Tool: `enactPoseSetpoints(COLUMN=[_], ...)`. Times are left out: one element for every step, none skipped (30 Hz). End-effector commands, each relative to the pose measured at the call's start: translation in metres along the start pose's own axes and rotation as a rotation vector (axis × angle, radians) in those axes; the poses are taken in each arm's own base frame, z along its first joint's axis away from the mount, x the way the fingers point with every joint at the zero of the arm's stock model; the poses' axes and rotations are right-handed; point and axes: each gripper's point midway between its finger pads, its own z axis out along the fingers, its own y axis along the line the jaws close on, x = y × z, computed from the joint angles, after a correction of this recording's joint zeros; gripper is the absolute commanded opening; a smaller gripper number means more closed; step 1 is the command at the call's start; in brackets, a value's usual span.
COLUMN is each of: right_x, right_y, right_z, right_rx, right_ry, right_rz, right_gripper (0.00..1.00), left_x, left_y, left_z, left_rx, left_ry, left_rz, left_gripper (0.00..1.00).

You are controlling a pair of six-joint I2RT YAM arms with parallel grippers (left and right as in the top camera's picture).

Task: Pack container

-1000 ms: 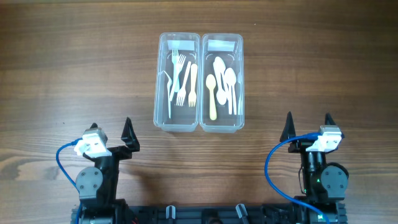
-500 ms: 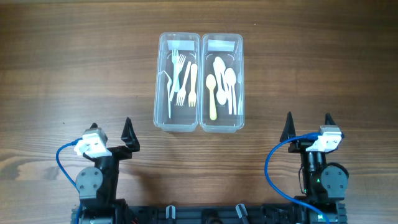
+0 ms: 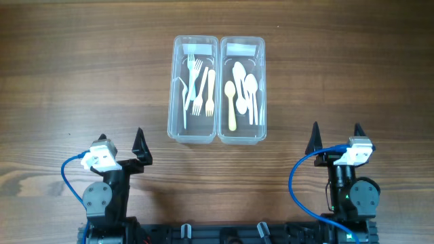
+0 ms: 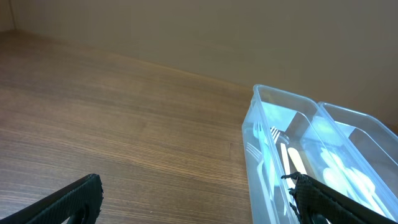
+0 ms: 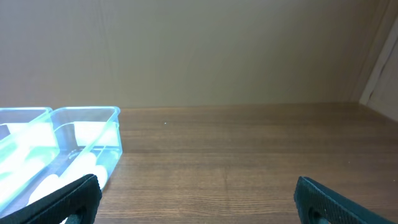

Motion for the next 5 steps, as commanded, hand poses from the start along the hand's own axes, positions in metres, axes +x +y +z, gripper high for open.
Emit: enactPoseSetpoints(right_x=[-0.0013, -0.0013, -0.0013, -0.0013, -0.0013], right_y=[0.0017, 0.0018, 0.0017, 0.0018, 0.0017], right_z=[-0.0002, -0.0002, -0.0002, -0.0002, -0.0002], right_rx=[-0.012, -0.012, -0.012, -0.012, -0.012], right_ry=[-0.006, -0.006, -0.006, -0.006, -0.006], right_rz=[-0.012, -0.012, -0.012, -0.012, -0.012], right_gripper=[1.00, 1.00, 1.00, 1.00, 1.00], left_x=[0.0003, 0.0003, 0.0003, 0.0003, 0.0003], left_y=[0.0006, 0.0005, 0.0005, 0.0006, 0.0005], left_z=[0.0002, 0.0002, 0.0002, 0.0002, 0.0002], left_rx=[0.002, 0.003, 0.003, 0.002, 0.003], left_ry=[-0.007, -0.007, -0.007, -0.007, -0.007], left_rz=[0.022, 0.022, 0.022, 0.022, 0.022], left_gripper=[1.00, 1.00, 1.00, 1.00, 1.00])
